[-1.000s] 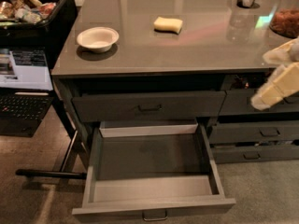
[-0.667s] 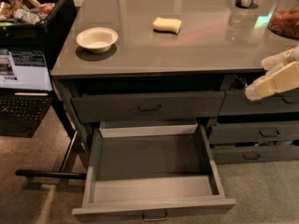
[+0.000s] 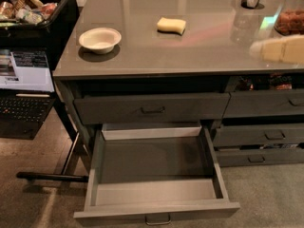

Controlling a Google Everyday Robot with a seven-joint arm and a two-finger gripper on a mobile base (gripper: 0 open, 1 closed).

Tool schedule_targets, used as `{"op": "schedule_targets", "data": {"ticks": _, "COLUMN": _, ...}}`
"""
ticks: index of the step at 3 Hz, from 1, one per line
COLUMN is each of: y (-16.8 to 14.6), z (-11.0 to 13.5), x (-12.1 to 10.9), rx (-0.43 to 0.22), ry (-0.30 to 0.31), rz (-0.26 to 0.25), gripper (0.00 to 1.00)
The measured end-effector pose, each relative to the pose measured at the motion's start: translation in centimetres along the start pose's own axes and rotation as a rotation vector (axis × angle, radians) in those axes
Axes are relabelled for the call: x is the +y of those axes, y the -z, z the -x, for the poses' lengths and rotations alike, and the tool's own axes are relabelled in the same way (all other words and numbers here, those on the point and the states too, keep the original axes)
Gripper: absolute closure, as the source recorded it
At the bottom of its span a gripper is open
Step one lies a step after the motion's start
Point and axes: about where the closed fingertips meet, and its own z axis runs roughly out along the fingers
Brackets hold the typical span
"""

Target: Place sponge into middle drawer

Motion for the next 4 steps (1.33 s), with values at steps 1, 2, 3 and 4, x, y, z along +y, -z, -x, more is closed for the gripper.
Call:
{"op": "schedule_targets", "data": {"ticks": 1, "y": 0.0, "z": 1.5, "x": -1.2, "rx": -0.054, "ry": -0.005, "rz": -0.052, "gripper": 0.0}}
{"op": "schedule_targets", "data": {"ticks": 2, "y": 0.0, "z": 1.5, "x": -1.2, "rx": -0.054, "ry": -0.004, "rz": -0.052, "gripper": 0.0}}
{"op": "schedule_targets", "data": {"ticks": 3, "y": -0.5, "z": 1.8, "x": -1.5, "rx": -0.077, "ry": -0.013, "rz": -0.07, "gripper": 0.0}}
{"op": "schedule_targets", "data": {"ticks": 4, "y": -3.3, "z": 3.7, "x": -3.4, "rx": -0.15, "ry": -0.024, "rz": -0.09, "gripper": 0.0}}
